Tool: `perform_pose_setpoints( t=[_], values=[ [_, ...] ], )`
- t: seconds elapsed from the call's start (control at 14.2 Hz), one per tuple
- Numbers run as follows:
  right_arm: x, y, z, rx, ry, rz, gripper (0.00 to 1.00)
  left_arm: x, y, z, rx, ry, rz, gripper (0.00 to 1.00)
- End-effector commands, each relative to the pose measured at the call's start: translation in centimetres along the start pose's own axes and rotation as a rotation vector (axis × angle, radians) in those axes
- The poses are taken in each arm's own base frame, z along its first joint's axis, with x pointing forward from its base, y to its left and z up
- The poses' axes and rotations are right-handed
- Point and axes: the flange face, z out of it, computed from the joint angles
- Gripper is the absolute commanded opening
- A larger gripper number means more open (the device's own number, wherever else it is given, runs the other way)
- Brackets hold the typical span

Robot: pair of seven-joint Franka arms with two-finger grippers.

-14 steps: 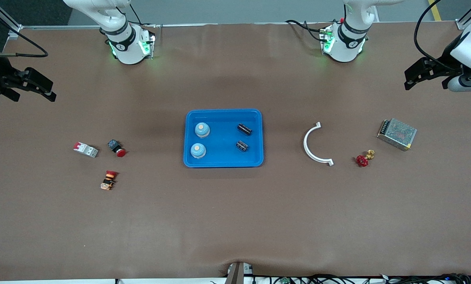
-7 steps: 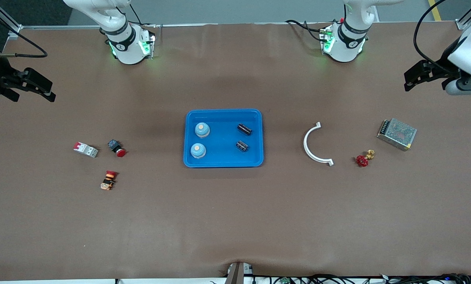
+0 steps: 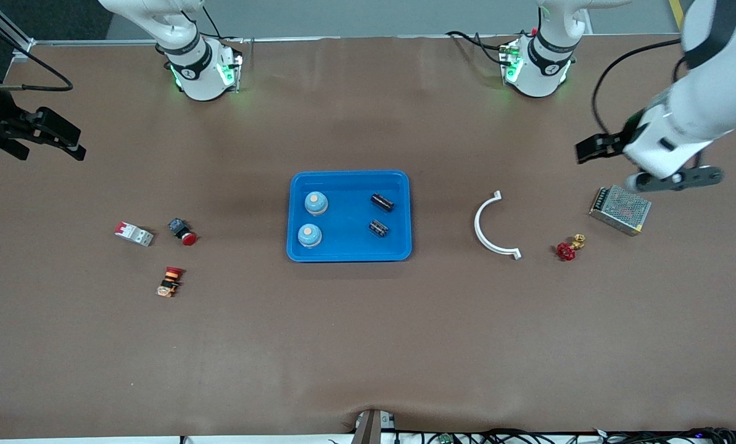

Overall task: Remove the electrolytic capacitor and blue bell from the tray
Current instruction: 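Reach the left gripper and the right gripper toward the blue tray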

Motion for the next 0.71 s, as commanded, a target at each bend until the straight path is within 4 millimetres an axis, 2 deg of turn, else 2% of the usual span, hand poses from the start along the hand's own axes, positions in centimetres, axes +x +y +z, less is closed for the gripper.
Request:
perform_pose_setpoints(
  t=[0.0,0.21,0.35,0.49,0.64],
  values=[
    [-0.1,-0.2,1.1,0.003,-0.009,0.018,1.0,0.1,6.2,2.7,-0.005,-0.021,-0.102,1.0],
    [-0.4,-0.7,4.7,0.08,-0.055,0.093,1.0,-0.6,15.0,8.5,0.018,-0.053,-0.239,1.0],
    [-0.6,-1.3,8.2,0.082,-0.07,0.123,1.0,-1.1,19.8,12.2,0.023,-0.051,-0.32,1.0],
    [-1.3,-3.2,11.7,0.08,-0.05,0.148,1.0,-1.8,24.3,16.2,0.012,-0.046,-0.402,1.0],
    [-1.8,-5.8,15.3,0.074,-0.05,0.189,1.0,-2.2,27.4,19.7,0.002,-0.034,-0.486,0.97]
  ],
)
